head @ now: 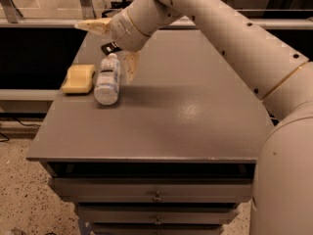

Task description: Move blue plastic bottle near sponge

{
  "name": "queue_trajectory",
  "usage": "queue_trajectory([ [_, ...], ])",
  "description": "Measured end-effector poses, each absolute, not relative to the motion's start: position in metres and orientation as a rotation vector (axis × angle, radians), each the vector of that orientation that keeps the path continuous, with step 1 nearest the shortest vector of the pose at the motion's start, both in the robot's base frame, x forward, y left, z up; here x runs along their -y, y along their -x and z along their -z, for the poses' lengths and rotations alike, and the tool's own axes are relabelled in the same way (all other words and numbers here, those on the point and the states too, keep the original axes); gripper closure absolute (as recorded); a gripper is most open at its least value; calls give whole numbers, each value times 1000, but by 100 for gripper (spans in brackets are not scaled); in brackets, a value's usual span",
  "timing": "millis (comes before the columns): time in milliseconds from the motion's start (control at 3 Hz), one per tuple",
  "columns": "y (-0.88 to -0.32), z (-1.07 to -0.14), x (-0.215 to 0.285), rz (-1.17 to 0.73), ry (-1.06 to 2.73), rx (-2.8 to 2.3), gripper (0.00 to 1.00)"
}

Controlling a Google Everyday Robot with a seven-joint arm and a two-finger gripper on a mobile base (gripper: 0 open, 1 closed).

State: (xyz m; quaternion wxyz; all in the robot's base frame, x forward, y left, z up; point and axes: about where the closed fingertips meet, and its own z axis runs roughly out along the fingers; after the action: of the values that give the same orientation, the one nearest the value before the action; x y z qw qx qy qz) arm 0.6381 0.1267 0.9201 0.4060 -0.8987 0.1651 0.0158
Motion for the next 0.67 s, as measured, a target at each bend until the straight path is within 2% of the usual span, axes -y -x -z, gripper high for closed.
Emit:
queue_trajectory([
  [667,-638,-971,-83,21,2217,-576,0],
])
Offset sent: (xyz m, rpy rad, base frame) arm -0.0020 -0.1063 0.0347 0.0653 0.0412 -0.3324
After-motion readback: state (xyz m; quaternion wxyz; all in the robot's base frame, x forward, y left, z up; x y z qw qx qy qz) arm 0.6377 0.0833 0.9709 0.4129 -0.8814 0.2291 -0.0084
